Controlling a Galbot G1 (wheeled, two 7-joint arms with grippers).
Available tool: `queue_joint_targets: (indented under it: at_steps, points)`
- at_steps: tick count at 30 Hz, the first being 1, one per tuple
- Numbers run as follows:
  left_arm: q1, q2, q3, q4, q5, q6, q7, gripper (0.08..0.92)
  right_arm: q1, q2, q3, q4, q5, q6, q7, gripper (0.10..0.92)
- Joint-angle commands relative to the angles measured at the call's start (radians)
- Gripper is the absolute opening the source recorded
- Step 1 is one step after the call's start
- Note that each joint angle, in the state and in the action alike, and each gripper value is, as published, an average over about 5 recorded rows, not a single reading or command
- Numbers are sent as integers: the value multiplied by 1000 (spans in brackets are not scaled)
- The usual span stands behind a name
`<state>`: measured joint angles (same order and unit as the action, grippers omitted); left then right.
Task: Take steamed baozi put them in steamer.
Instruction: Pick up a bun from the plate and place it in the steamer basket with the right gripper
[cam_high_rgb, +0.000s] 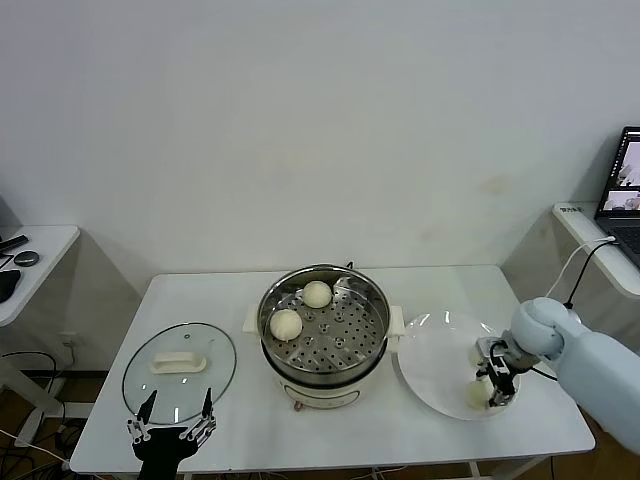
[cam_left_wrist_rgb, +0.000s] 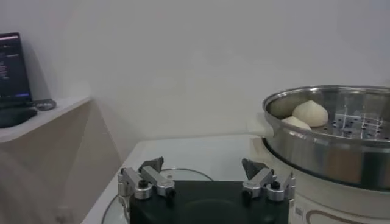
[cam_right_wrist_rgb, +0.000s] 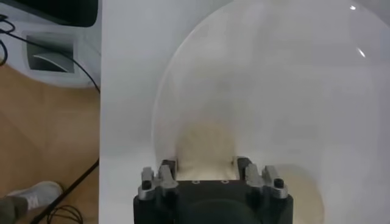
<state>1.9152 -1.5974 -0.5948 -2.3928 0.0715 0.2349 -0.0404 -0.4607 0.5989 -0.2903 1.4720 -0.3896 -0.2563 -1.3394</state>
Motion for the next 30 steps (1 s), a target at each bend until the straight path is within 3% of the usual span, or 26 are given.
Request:
queue_joint_targets:
  at_steps: [1, 8, 20, 23, 30]
  points:
    - [1, 2, 4, 0, 2, 2, -3, 823, 108, -25, 8, 21, 82, -8, -6, 553]
    - [-23, 4, 37, 20, 50, 9, -15, 823, 458, -1, -75, 27, 226, -31, -34, 555]
    - [-65, -5, 52, 25, 85, 10, 14, 823, 895, 294, -344, -33, 445, -26, -74, 560]
    - [-83, -10, 39, 20, 85, 21, 32, 823, 899, 351, -369, -47, 499, 105, -91, 560]
    - [-92, -16, 52, 17, 62, 63, 55, 823, 845, 468, -454, -155, 490, 616, -34, 560]
